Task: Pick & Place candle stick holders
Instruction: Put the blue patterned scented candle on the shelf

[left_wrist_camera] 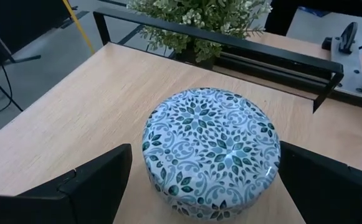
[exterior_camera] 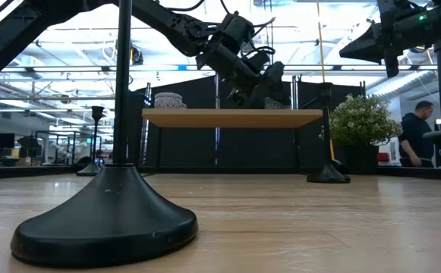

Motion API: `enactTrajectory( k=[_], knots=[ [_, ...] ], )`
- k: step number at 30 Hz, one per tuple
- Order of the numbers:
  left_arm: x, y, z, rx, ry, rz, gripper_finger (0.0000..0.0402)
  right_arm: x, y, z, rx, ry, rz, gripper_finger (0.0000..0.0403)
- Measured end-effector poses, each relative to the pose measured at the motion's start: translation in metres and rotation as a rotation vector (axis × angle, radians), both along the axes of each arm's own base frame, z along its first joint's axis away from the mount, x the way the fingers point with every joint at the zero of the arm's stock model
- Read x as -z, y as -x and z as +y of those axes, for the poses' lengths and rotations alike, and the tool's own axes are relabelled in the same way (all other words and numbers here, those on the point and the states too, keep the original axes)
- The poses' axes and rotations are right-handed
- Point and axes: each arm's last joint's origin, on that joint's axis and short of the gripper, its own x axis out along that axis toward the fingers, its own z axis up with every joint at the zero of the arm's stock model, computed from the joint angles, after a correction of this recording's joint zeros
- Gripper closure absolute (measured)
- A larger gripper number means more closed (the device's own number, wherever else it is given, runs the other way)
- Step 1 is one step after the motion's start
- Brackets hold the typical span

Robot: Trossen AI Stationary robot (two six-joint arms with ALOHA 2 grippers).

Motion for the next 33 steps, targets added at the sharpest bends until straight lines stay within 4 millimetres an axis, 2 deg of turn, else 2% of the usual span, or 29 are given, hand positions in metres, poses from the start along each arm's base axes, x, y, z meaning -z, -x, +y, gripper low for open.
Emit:
enactTrajectory(
  k=[7,13,24,33],
  knots=[
    [0.015,-0.008,-0.003,0.021,-0.030,0.012,0.0007,0.001,0.000,0.000,0.000,-0.009,0.001,0.0385],
    [0.016,-0.011,-0.008,-0.006,-0.062,0.021,0.0007,0.001,0.000,0.000,0.001,-0.020,-0.001,0.0385],
    [0.015,-0.012,-0.006,-0.030,-0.083,-0.002,0.0011,0.001,0.000,0.000,0.001,-0.027,-0.005,0.0385],
    [0.015,-0.012,-0.006,-0.031,-0.076,-0.006,0.0108,0.003,0.000,0.000,0.002,-0.037,0.014,0.0385]
  ],
)
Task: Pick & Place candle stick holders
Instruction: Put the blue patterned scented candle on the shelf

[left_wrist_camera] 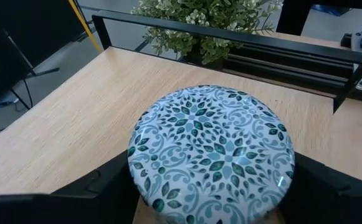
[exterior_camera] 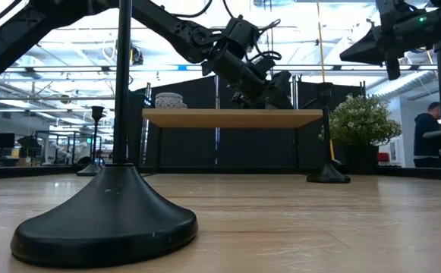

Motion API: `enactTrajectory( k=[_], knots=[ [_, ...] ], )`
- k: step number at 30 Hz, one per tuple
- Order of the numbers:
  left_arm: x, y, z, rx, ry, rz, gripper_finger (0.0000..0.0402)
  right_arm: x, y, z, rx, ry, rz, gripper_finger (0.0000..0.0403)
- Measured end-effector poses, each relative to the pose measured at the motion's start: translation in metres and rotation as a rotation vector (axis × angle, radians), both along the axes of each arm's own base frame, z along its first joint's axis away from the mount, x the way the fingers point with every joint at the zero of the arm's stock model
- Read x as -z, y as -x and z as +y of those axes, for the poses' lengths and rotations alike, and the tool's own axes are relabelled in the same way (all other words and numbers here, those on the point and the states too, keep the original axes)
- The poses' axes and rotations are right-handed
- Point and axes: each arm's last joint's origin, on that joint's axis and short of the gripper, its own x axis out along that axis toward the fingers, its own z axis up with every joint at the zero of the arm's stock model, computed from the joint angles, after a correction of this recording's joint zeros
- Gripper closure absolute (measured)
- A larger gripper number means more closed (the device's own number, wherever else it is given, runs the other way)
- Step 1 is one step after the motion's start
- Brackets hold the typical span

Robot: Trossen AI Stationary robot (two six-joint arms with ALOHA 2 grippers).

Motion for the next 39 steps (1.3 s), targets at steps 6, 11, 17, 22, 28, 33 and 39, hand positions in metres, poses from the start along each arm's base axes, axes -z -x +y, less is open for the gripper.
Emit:
enactTrajectory(
  k=[6,11,17,22,28,33,39],
  knots=[
    [0.000,0.000,0.000,-0.011,0.005,-0.004,0.0102,0.000,0.000,0.000,0.000,-0.002,0.004,0.0385],
    [0.000,0.000,0.001,-0.040,0.013,-0.010,0.0083,0.000,0.000,0.000,0.000,-0.002,0.004,0.0385],
    [0.000,0.000,0.001,-0.051,0.032,-0.020,0.0109,0.000,0.000,0.000,0.000,-0.002,0.004,0.0385],
    [0.000,0.000,-0.001,-0.104,0.006,-0.013,0.0108,0.000,0.000,0.000,0.000,-0.002,0.004,0.0385],
    [-0.008,0.002,-0.005,-0.161,-0.051,-0.010,0.0096,0.000,0.000,0.000,0.002,-0.002,0.004,0.0385],
    [-0.014,0.004,-0.006,-0.215,-0.058,-0.023,0.0108,0.000,0.000,0.000,0.003,-0.002,0.004,0.0385],
    [-0.029,0.012,-0.007,-0.351,-0.065,-0.040,0.0099,0.000,0.000,0.000,0.002,-0.002,0.004,0.0385]
  ],
)
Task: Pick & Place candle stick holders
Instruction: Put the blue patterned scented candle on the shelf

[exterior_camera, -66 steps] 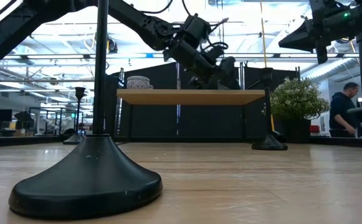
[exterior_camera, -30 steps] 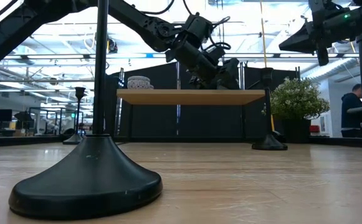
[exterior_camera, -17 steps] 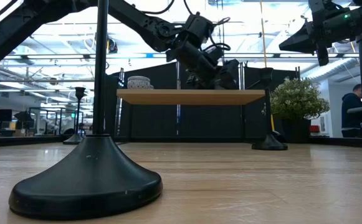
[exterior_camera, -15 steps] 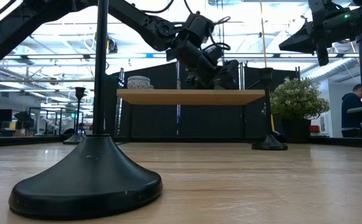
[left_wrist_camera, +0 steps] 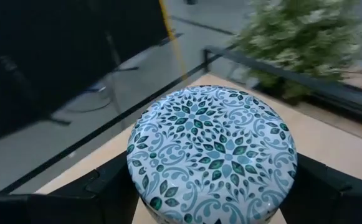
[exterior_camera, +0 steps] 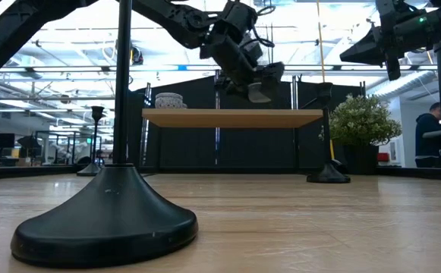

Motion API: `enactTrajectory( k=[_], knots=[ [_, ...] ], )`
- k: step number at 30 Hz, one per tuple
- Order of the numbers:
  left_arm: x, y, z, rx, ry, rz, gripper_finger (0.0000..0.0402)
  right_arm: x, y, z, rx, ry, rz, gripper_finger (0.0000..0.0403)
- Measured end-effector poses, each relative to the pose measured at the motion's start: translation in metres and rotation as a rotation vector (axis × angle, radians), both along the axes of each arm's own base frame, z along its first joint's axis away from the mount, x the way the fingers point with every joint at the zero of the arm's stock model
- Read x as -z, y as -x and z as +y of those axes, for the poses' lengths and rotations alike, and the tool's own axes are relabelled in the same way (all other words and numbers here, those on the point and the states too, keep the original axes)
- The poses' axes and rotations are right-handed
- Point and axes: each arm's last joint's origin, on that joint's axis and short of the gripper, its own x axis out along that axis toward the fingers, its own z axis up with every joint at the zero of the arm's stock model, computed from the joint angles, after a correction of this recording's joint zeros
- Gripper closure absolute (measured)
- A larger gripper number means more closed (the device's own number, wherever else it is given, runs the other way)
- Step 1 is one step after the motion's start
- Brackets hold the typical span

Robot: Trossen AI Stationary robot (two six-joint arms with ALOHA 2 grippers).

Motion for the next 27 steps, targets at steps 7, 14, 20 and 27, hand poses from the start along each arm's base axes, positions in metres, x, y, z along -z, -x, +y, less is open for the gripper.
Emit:
enactTrajectory(
  k=[7,14,20,27],
  knots=[
    [-0.005,0.016,-0.003,-0.130,0.084,0.056,0.0109,0.000,0.000,0.000,0.001,0.005,0.004,0.0385],
    [-0.002,0.028,-0.020,-0.220,0.142,0.153,0.0101,0.000,0.000,0.000,0.001,0.004,0.007,0.0385],
    [0.001,0.043,-0.032,-0.362,0.160,0.230,0.0096,0.000,0.000,0.000,0.001,0.004,0.007,0.0385],
    [0.006,0.053,-0.037,-0.447,0.176,0.290,0.0106,0.000,0.000,0.000,0.000,0.015,0.015,0.0385]
  ],
)
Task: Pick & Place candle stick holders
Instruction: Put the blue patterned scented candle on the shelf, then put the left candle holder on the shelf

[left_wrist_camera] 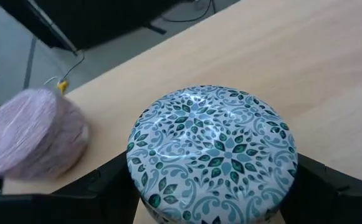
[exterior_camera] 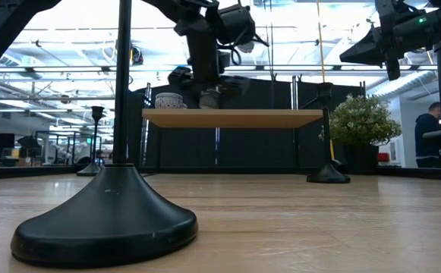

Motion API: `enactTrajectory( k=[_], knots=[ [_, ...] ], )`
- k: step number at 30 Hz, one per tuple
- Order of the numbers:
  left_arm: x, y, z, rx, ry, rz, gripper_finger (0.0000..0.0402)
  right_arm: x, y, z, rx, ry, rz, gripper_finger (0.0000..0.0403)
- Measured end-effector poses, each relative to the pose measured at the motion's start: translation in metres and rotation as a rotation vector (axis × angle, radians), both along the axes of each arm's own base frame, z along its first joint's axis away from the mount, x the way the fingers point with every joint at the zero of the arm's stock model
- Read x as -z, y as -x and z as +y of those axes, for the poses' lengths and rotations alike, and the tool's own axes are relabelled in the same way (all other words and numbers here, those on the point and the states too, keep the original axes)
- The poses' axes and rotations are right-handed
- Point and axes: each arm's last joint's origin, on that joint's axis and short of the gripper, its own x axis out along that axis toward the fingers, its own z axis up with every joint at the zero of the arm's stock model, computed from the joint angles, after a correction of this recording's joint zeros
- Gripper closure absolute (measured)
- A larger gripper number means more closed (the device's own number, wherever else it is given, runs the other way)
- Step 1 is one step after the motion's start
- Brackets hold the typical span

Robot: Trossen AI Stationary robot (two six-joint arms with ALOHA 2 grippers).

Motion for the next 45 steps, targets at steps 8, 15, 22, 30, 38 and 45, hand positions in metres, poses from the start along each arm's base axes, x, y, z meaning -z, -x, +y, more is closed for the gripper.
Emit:
enactTrajectory(
  k=[8,15,22,30,38,45],
  knots=[
    [0.003,0.014,0.000,-0.135,-0.037,0.044,0.0075,0.000,0.000,0.000,0.000,0.002,0.001,0.0385],
    [0.003,0.013,0.003,-0.138,-0.045,0.043,0.0096,0.000,0.000,0.000,-0.001,0.002,0.001,0.0385],
    [0.003,0.015,0.007,-0.146,-0.061,0.053,0.0044,0.000,0.000,0.000,0.000,-0.009,-0.005,0.0385],
    [-0.009,0.021,0.014,-0.161,-0.121,0.063,0.0035,0.000,0.000,0.000,0.000,-0.011,-0.007,0.0385],
    [-0.047,0.031,0.012,-0.145,-0.193,-0.010,0.0051,0.000,0.000,0.000,0.000,-0.011,-0.007,0.0385],
    [-0.105,0.040,-0.016,0.006,-0.228,-0.197,0.0071,0.000,0.000,0.000,0.000,-0.010,-0.007,0.0385]
  ],
)
